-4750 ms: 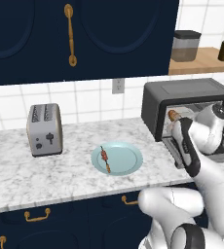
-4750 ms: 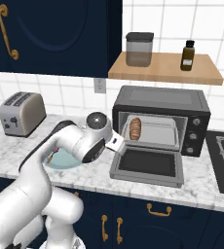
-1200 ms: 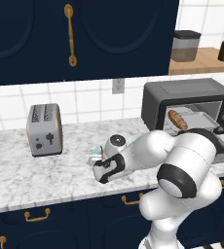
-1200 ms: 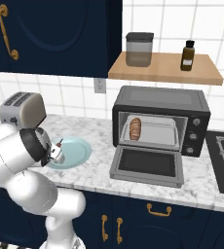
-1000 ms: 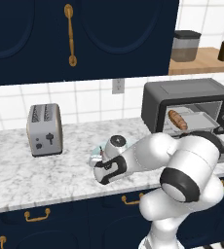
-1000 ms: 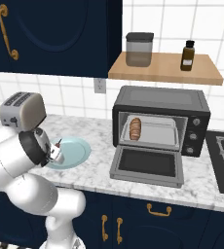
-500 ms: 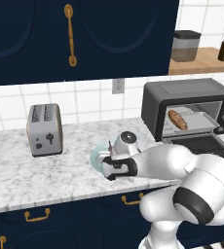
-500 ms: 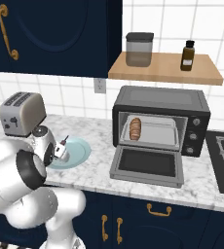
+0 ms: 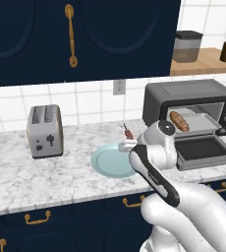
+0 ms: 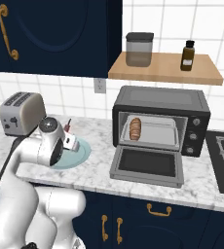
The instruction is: Pick up the kebab skewer and baguette bread, and place them inside the toaster oven. Close the toaster oven door and start by setting the timer.
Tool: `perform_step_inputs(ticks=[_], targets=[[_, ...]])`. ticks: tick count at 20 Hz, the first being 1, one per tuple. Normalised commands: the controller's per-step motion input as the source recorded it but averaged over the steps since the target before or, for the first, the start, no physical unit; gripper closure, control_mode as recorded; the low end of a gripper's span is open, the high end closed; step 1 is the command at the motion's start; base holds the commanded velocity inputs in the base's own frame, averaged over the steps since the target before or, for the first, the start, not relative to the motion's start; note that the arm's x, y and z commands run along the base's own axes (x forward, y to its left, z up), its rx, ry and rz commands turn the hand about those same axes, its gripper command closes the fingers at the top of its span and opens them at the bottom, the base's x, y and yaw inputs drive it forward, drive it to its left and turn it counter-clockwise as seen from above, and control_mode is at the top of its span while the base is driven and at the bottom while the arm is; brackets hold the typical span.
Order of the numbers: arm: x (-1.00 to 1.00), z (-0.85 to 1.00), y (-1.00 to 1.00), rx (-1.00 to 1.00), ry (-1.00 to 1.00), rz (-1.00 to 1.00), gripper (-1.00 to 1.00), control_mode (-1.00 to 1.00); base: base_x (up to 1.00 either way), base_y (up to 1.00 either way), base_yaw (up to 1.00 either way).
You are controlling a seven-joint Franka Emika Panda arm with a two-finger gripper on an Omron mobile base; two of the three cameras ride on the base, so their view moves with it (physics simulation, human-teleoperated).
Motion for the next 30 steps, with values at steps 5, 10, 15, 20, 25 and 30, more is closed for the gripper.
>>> perform_step_inputs(ticks=[5,10,15,20,25,30], targets=[[-0.12,0.7,-0.96,0.01,0.0,0.0,1.0,-1.0,0.0,0.0,0.0],[-0.02,0.1,-1.0,0.0,0.0,0.0,1.0,-1.0,0.0,0.0,0.0],[0.0,0.02,-1.0,-0.05,0.03,0.0,1.0,-1.0,0.0,0.0,0.0],[0.12,0.0,-1.0,-0.09,0.03,0.0,1.0,-1.0,0.0,0.0,0.0],[0.41,0.04,-0.95,-0.12,0.07,0.0,1.0,-1.0,0.0,0.0,0.0],[0.4,0.27,-0.85,-0.12,0.04,0.0,1.0,-1.0,0.0,0.0,0.0]])
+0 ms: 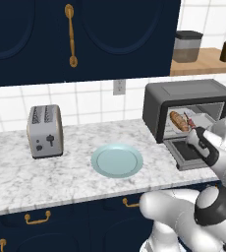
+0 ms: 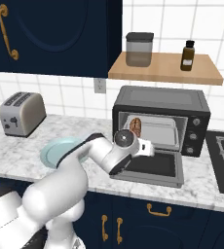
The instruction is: Pick up the kebab skewer and baguette bread, and place them inside the toaster oven. Close the toaster oven door and start by setting the timer.
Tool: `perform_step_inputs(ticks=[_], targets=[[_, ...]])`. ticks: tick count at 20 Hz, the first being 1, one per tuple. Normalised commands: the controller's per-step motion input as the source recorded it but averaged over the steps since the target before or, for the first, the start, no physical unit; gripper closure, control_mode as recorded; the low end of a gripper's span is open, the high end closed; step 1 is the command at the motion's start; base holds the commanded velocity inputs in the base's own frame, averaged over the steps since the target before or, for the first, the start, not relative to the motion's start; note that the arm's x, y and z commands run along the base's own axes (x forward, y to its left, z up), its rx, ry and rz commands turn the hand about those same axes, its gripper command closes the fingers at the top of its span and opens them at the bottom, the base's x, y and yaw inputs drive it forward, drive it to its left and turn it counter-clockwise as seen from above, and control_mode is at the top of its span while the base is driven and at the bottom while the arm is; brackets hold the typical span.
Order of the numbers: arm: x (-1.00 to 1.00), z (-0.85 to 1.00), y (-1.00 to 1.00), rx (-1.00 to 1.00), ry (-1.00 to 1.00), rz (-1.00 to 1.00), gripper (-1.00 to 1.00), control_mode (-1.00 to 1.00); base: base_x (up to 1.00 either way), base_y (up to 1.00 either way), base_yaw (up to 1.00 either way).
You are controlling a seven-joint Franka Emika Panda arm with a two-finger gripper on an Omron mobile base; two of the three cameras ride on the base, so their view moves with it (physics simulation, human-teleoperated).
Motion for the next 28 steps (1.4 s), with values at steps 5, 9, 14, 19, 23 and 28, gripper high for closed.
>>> perform_step_inputs(ticks=[5,9,14,19,23,28], targets=[[0.22,0.13,-0.74,-0.1,0.04,-0.02,1.0,-1.0,0.0,0.0,0.0],[0.38,-0.01,-0.47,-0.1,0.06,-0.05,1.0,-1.0,0.0,0.0,0.0],[0.4,-0.02,-0.18,-0.04,-0.01,-0.03,1.0,-1.0,0.0,0.0,0.0],[0.33,-0.15,-0.09,0.0,-0.03,-0.03,1.0,-1.0,0.0,0.0,0.0],[0.49,-0.01,-0.35,0.01,0.0,-0.01,1.0,-1.0,0.0,0.0,0.0],[0.13,-0.06,-0.33,0.0,0.0,0.0,1.0,-1.0,0.0,0.0,0.0]])
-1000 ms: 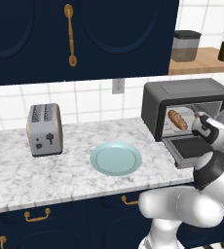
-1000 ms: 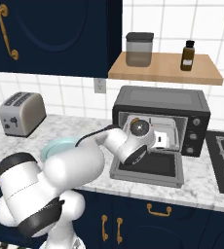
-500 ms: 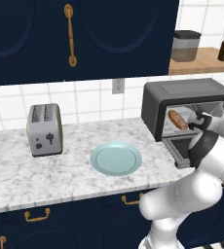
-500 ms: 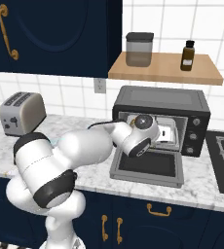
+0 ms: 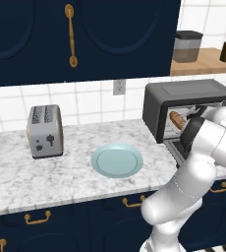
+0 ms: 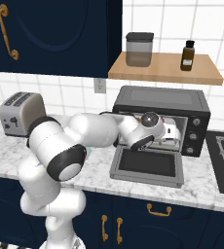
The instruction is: Pick up the kebab skewer and baguette bread, and place them inside the toaster oven. Close the toaster oven door and start by setting the timer.
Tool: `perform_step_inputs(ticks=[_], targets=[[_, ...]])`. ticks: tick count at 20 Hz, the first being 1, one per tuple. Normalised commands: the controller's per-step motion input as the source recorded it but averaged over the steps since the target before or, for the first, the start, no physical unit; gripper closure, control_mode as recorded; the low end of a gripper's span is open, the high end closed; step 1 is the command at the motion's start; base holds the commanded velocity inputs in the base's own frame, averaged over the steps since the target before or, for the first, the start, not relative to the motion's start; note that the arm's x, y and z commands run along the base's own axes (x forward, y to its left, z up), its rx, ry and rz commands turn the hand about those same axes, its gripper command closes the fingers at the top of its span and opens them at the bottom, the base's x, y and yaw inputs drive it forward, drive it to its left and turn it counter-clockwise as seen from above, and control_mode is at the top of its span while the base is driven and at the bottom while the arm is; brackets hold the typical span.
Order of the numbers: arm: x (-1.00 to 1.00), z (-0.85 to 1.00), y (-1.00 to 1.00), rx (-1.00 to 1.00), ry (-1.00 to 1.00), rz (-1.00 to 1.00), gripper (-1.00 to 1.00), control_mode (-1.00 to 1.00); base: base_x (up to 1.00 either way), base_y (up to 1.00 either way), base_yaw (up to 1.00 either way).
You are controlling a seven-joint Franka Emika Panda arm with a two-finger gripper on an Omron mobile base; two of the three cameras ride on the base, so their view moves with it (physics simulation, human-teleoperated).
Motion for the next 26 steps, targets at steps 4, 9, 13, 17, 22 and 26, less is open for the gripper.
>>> perform_step_inputs(ticks=[4,9,13,17,22,26], targets=[[0.04,-0.08,-0.13,0.02,0.0,0.0,1.0,-1.0,0.0,0.0,0.0],[0.03,-0.09,0.0,0.02,-0.01,0.0,1.0,-1.0,0.0,0.0,0.0],[0.0,-0.05,0.0,0.0,-0.01,0.0,1.0,-1.0,0.0,0.0,0.0],[0.0,0.0,0.0,0.0,0.0,0.0,1.0,-1.0,0.0,0.0,0.0],[0.0,-0.06,0.0,0.0,0.01,0.0,1.0,-1.0,0.0,0.0,0.0],[0.0,-0.08,0.0,-0.02,0.07,0.0,1.0,-1.0,0.0,0.0,0.0]])
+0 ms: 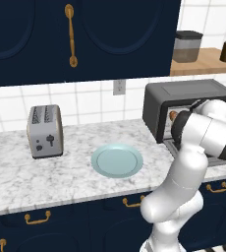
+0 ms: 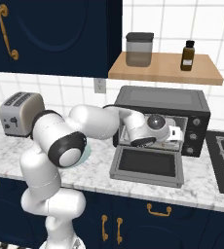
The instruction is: Pick up the kebab skewer and baguette bread, and place them inside the toaster oven. Close the toaster oven door and start by setting the timer.
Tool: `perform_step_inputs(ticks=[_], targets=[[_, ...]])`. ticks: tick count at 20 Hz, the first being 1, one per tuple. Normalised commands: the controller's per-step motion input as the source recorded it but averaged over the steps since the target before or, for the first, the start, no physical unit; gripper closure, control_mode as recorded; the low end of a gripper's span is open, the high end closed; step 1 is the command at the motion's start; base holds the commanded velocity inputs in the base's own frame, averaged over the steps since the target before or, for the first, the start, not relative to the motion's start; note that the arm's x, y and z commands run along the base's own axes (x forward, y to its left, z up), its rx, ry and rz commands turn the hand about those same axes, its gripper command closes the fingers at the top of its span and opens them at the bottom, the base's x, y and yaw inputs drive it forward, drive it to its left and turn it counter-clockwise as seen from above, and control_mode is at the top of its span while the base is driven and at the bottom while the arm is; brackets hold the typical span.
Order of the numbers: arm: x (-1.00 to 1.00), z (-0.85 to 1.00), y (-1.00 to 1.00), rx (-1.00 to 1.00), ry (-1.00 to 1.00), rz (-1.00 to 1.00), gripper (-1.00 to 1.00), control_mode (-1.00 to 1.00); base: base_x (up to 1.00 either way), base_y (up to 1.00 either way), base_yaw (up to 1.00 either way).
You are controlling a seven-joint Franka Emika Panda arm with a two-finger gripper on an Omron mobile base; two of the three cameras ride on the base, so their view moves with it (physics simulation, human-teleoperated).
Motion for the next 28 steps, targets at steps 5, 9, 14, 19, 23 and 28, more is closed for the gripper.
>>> perform_step_inputs(ticks=[5,9,14,19,23,28], targets=[[0.0,-0.04,-0.01,-0.03,0.09,0.0,1.0,-1.0,0.0,0.0,0.0],[-0.04,-0.06,-0.11,-0.05,0.03,0.0,1.0,-1.0,0.0,0.0,0.0],[0.01,0.0,0.0,0.0,0.0,0.0,1.0,-1.0,0.0,0.0,0.0],[0.01,0.0,0.0,0.0,0.01,0.0,1.0,-1.0,0.0,0.0,0.0],[0.0,0.0,0.0,0.0,0.06,0.0,1.0,-1.0,0.0,0.0,0.0],[0.01,0.0,0.0,0.0,0.05,0.0,1.0,-1.0,0.0,0.0,0.0]])
